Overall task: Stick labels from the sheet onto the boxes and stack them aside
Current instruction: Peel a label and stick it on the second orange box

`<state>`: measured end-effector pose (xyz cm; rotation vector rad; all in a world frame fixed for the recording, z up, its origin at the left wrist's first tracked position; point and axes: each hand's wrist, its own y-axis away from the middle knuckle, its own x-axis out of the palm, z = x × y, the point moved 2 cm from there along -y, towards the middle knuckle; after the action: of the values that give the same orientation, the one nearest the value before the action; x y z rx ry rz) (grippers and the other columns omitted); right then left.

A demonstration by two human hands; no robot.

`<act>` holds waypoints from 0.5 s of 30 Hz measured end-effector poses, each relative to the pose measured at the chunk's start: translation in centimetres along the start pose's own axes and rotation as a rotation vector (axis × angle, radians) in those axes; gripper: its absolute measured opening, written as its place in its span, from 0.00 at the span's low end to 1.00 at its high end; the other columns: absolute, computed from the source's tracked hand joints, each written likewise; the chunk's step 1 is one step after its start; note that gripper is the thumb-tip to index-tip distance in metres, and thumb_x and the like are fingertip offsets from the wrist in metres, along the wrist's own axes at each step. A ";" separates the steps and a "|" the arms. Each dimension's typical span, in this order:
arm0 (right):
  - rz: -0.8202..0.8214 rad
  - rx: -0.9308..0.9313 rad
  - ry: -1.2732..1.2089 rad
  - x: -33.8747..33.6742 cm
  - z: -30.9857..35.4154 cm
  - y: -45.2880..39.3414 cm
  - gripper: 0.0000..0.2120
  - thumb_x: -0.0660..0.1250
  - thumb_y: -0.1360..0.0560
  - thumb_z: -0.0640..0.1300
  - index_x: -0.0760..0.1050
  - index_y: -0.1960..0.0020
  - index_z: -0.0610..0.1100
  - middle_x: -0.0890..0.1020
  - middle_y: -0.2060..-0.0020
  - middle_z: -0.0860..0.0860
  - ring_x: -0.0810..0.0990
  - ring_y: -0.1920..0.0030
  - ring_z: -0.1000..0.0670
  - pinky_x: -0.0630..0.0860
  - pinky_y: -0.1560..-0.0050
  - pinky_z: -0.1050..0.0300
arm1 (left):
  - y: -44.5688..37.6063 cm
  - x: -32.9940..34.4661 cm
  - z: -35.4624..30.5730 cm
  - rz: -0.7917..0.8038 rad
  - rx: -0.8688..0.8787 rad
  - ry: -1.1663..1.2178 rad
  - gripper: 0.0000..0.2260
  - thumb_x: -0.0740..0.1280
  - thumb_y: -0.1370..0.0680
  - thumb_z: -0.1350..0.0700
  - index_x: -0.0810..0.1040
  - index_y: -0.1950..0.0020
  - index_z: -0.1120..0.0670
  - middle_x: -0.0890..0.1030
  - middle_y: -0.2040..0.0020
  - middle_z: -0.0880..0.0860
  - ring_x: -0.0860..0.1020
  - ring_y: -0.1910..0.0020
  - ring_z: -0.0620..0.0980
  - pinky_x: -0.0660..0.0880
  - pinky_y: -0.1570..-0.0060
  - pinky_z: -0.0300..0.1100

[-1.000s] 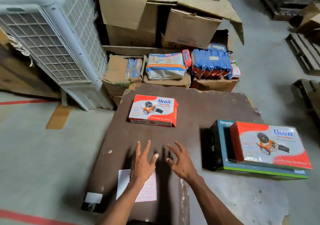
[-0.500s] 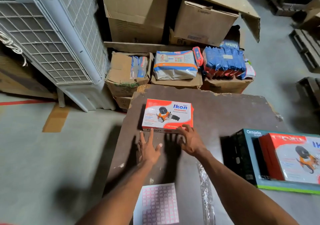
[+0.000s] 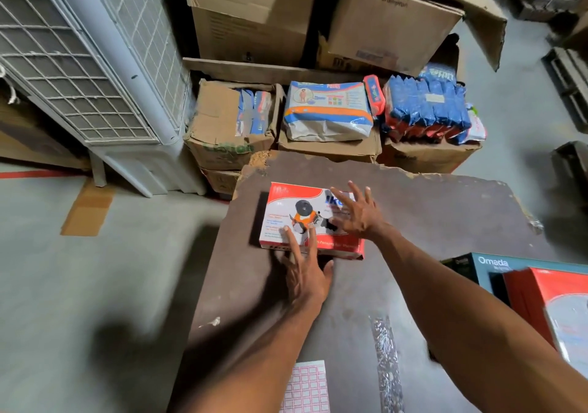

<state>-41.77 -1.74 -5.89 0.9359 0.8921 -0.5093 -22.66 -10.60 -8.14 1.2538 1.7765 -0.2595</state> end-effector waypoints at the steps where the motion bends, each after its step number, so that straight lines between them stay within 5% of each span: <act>1: 0.029 -0.012 -0.033 -0.3 0.1 0.0 0.43 0.65 0.26 0.70 0.47 0.18 0.63 0.46 0.17 0.45 0.43 0.20 0.31 0.46 0.23 0.31 | -0.2 0.4 0.0 0.036 0.034 0.007 0.41 0.66 0.20 0.41 0.39 0.19 0.36 0.22 0.23 0.49 0.53 0.22 0.73 0.78 0.41 0.60; 5: 0.045 -0.028 -0.107 -1.0 0.0 0.5 0.42 0.62 0.32 0.70 0.56 0.21 0.64 0.60 0.24 0.44 0.58 0.24 0.34 0.64 0.27 0.33 | 0.2 1.9 0.2 0.112 0.136 0.073 0.41 0.67 0.21 0.39 0.41 0.18 0.37 0.19 0.26 0.44 0.51 0.20 0.69 0.74 0.36 0.64; 9: 0.020 -0.019 -0.187 -0.4 -0.2 2.2 0.38 0.63 0.32 0.70 0.64 0.23 0.64 0.65 0.33 0.46 0.66 0.32 0.39 0.70 0.31 0.39 | 1.8 2.5 0.7 0.089 0.155 0.247 0.51 0.70 0.32 0.27 0.44 0.18 0.37 0.18 0.27 0.44 0.46 0.18 0.58 0.70 0.30 0.58; 15: -0.001 -0.042 -0.359 2.6 -0.6 6.4 0.31 0.67 0.30 0.54 0.71 0.26 0.59 0.67 0.41 0.48 0.71 0.42 0.48 0.72 0.35 0.51 | 4.3 3.3 2.6 -0.027 0.208 0.285 0.59 0.84 0.36 0.51 0.48 0.17 0.42 0.25 0.21 0.47 0.40 0.18 0.59 0.66 0.27 0.61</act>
<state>-35.96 2.06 -5.22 0.7743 0.5762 -0.6335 -17.86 -8.12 -10.76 1.4734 2.0508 -0.2988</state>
